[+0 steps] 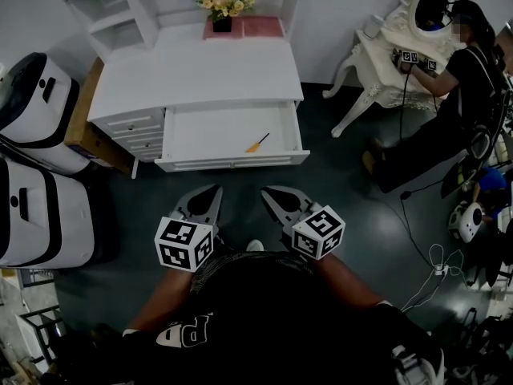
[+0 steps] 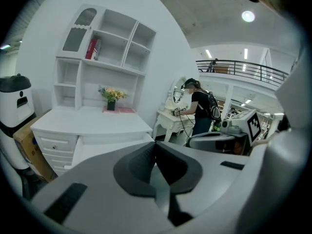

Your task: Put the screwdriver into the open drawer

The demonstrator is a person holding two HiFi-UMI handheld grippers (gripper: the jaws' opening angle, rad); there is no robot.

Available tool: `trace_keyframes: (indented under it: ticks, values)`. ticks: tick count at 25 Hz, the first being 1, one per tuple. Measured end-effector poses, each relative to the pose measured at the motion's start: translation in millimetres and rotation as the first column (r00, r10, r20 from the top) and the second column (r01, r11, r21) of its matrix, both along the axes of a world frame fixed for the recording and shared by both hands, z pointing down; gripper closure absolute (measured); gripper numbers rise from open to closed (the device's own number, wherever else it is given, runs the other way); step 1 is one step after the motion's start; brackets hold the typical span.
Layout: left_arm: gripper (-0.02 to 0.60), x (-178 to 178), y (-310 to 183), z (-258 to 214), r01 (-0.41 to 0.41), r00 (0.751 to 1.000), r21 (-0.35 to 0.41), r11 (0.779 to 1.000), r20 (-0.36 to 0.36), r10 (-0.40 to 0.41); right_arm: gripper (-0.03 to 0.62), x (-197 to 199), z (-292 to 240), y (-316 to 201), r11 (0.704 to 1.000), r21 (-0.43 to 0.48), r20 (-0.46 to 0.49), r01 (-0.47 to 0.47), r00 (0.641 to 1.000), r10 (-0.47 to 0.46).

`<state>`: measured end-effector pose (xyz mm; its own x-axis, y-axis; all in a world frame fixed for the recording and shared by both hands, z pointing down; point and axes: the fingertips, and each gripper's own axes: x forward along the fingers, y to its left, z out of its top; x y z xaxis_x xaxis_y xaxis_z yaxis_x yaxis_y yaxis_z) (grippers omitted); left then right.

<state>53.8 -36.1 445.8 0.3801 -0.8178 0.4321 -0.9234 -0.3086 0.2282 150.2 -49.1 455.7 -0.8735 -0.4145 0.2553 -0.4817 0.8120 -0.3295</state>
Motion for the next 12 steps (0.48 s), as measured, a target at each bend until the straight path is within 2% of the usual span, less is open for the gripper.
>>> trace_keyframes:
  ticks: [12]
  values:
    - [0.571,3.4,3.2,-1.1,-0.011,1.0,0.001,1.0,0.005,0.011,0.586,-0.8,-2.0,2.4,1.0,0.013,-0.017,0.011,1.0,-0.011]
